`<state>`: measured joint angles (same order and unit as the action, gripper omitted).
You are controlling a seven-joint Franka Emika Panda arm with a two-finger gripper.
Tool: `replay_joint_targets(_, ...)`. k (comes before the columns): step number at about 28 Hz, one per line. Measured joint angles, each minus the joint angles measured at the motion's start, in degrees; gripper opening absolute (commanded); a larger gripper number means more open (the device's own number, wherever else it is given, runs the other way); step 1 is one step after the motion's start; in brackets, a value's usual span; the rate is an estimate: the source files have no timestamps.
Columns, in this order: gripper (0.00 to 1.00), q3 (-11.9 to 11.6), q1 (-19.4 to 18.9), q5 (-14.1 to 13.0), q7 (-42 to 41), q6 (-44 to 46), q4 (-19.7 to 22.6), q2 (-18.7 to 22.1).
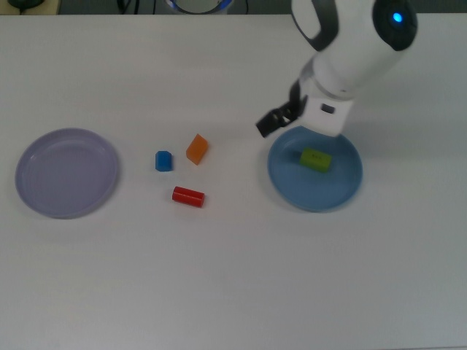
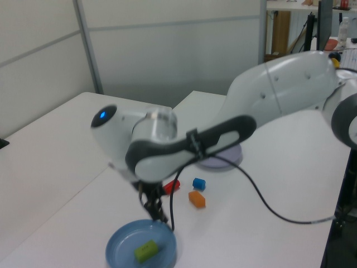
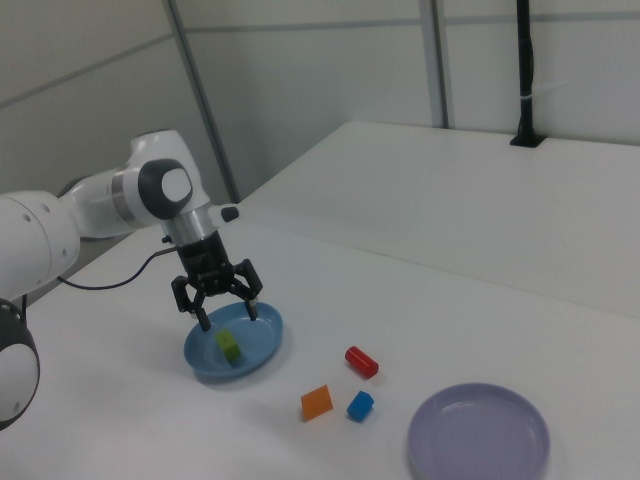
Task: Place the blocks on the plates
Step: 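Move the gripper to the orange block and lower onto it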
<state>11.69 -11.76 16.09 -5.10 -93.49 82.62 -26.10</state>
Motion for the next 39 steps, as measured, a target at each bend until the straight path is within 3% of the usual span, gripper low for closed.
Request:
replay_joint_targets(6, 1.00, -0.1, 4.9, 0.0, 0.0, 4.0, 0.2, 1.8)
replay_joint_targets(14, 1.00, -0.3, 9.9, 0.0, -0.7, 4.1, 1.2, -0.4)
replay_joint_targets(22, 1.00, -3.0, 10.2, 1.3, -1.7, 4.0, 1.7, -4.1)
replay_joint_targets(28, 1.00, -3.3, 10.2, 4.0, -1.7, 4.0, 1.7, -7.1)
replay_joint_targets(35, 1.00, -3.3, 10.2, 5.0, -1.7, 2.3, 1.7, -9.1)
replay_joint_targets(37, 0.91, -3.3, 10.1, 5.3, -1.7, 2.1, 1.7, -9.3)
replay_joint_targets(39, 0.74, -3.3, 10.1, 5.9, -1.7, 2.0, 1.7, -9.5)
